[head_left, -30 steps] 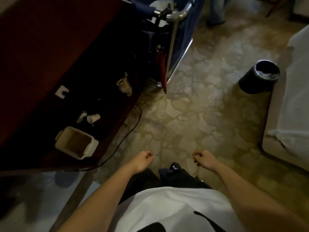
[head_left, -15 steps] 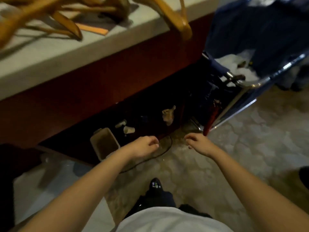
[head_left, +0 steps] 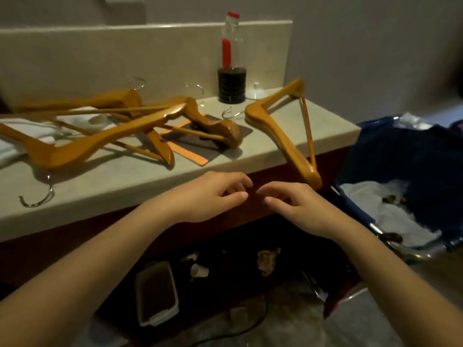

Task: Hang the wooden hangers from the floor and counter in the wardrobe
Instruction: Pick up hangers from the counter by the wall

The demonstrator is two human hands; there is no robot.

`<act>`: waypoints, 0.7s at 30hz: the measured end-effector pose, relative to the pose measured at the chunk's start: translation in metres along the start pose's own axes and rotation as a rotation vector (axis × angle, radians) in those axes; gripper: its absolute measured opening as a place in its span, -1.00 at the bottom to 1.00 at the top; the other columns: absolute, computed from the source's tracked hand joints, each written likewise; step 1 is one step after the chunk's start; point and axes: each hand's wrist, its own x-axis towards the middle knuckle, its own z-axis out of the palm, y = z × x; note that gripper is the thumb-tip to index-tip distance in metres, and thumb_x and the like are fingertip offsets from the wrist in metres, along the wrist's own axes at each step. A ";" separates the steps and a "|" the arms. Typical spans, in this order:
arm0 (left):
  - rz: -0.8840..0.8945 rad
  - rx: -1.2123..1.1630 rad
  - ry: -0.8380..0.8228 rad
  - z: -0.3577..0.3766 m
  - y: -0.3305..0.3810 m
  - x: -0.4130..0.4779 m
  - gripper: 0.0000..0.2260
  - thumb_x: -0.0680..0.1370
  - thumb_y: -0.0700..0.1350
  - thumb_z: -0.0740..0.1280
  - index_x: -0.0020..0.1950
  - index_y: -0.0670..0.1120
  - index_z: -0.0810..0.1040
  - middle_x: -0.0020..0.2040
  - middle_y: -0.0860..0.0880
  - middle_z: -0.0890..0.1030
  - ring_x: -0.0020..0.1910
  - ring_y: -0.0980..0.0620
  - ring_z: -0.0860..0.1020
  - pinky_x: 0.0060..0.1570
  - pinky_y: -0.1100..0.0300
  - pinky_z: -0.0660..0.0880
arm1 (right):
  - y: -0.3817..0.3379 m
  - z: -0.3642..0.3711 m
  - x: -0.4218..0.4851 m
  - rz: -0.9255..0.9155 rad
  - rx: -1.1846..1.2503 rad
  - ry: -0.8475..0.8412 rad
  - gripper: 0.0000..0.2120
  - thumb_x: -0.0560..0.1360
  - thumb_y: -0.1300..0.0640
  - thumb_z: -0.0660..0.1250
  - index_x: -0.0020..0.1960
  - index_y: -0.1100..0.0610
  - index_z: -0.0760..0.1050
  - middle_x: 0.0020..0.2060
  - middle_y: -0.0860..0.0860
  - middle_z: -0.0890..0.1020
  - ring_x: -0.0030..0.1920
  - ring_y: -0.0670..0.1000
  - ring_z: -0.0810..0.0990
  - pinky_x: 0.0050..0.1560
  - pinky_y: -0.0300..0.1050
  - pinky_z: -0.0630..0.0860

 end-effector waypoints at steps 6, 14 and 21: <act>0.011 0.118 0.176 -0.052 0.026 0.026 -0.71 0.57 0.06 0.18 0.29 0.13 0.40 0.16 0.18 0.54 0.09 0.28 0.49 0.06 0.32 0.49 | -0.024 -0.064 0.045 -0.153 -0.096 0.013 -0.72 0.56 0.02 0.20 0.26 -0.06 0.44 0.07 -0.13 0.57 0.06 -0.16 0.53 0.06 -0.25 0.50; -0.212 0.333 0.229 -0.079 0.029 0.108 -0.63 0.58 0.07 0.17 0.37 0.05 0.35 0.33 0.03 0.45 0.27 0.05 0.43 0.26 0.05 0.43 | 0.015 -0.130 0.146 -0.170 -0.326 0.047 -0.71 0.55 0.03 0.23 0.25 0.06 0.46 0.14 0.03 0.60 0.09 -0.01 0.56 0.12 -0.03 0.55; -0.467 0.379 0.217 -0.068 0.020 0.178 -0.52 0.57 0.13 0.18 0.44 -0.02 0.27 0.38 -0.07 0.41 0.29 -0.05 0.44 0.20 0.05 0.44 | 0.063 -0.138 0.230 -0.140 -0.534 0.052 -0.53 0.52 -0.06 0.25 0.39 0.05 0.33 0.33 0.10 0.44 0.32 0.12 0.38 0.27 0.07 0.39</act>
